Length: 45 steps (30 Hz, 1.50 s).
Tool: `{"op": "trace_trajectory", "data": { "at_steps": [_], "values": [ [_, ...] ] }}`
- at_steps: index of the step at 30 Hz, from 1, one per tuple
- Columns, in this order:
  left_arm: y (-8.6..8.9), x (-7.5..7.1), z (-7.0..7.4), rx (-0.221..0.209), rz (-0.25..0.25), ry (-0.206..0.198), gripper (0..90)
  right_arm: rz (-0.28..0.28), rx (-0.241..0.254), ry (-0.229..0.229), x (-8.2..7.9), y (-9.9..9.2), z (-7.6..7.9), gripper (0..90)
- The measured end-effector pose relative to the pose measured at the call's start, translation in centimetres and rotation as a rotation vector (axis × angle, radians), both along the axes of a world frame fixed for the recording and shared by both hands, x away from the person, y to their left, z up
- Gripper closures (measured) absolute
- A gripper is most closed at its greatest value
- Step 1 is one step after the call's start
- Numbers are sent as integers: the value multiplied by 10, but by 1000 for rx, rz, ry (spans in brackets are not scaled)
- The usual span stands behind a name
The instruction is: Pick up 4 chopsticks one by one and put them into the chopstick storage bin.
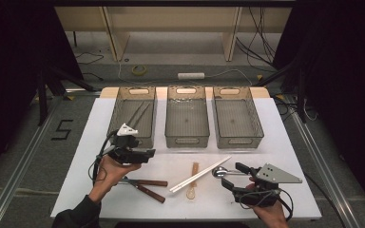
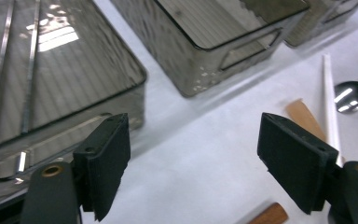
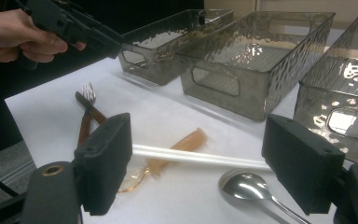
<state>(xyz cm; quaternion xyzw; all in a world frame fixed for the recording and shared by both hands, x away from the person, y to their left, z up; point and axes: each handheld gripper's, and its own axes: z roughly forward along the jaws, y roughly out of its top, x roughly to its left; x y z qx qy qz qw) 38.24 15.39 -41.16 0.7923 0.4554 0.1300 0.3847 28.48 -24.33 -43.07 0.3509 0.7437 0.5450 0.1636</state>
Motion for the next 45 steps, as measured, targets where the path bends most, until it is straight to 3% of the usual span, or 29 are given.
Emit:
{"op": "trace_trajectory", "data": {
  "at_steps": [12, 21, 36, 45],
  "values": [
    [-21, -19, -7, 13, -70, 14, 250, 0, 0, 0, 0, 0, 0, 253],
    [-43, -32, -20, 53, -133, 39, 249, 0, -2, -1, 0, 0, 0, 253],
    [-61, -42, -25, 68, -192, 55, 229, 1, -2, -1, 0, 0, 0, 253],
    [-72, -46, -31, 97, -218, 63, 265, 0, -2, 0, 0, 1, 0, 253]
  ]
}}
